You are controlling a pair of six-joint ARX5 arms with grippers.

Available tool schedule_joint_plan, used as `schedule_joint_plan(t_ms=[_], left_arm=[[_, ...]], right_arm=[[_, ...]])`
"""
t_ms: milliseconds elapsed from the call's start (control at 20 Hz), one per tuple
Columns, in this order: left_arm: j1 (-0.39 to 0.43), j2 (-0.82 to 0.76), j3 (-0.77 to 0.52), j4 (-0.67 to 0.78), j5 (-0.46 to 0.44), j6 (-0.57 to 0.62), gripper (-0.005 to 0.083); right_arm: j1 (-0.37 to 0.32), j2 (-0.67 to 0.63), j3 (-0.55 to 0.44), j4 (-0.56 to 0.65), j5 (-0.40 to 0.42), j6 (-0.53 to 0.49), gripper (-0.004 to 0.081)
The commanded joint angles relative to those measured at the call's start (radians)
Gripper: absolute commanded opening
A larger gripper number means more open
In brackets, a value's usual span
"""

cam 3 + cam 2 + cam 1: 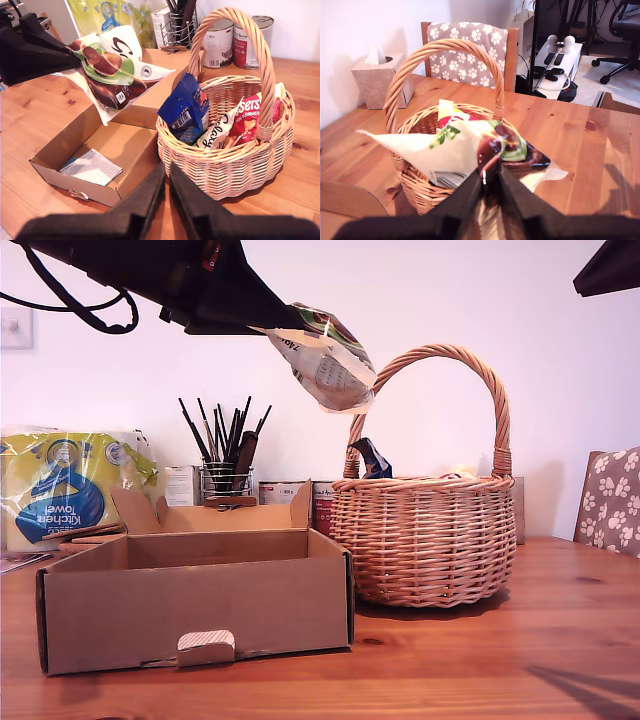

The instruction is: Move the bags of Easter eggs from the cardboard box on the left into the woven basket on the right side.

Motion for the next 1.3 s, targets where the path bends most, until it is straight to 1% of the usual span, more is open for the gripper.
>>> schedule_joint_plan(t_ms=[0,400,600,700,750,1000,1150,1250], left_arm=[[-0.010,-0.002,-0.013,-0.041,-0.006,-0.008,0.0044],[-0.014,-0.002,-0.013,-0.039,-0.006,-0.009,0.0044],[-0.056,0.000,-0.013,0.000,-0.007,-0.009,0.0044],[-0.087,0.019,-0.013,0.060,-0.007,-0.009,0.0044],[-0.105,0.039,-0.013,0.101,-0.017,-0.009,0.0044],[-0.179,0.225,-0.010,0.369,-0.142,-0.010,0.0044],[-0.198,0.335,0.016,0.465,-0.213,-0.008,0.0044],[-0.198,0.396,0.050,0.486,-0.251,-0.008,0.0044]], right_arm=[[-0.005,0.000,-0.021,0.003,0.007,0.007,-0.0001],[-0.005,0.030,-0.021,0.006,0.010,0.013,-0.0001],[-0.005,0.031,-0.021,0.006,0.010,0.014,-0.0001],[-0.005,0.031,-0.021,0.006,0.010,0.014,-0.0001],[-0.005,0.031,-0.021,0.006,0.010,0.016,-0.0001],[-0.005,0.031,-0.021,0.006,0.010,0.017,-0.0002],[-0.005,0.031,-0.021,0.006,0.010,0.017,-0.0002],[-0.005,0.031,-0.021,0.006,0.010,0.017,-0.0002]])
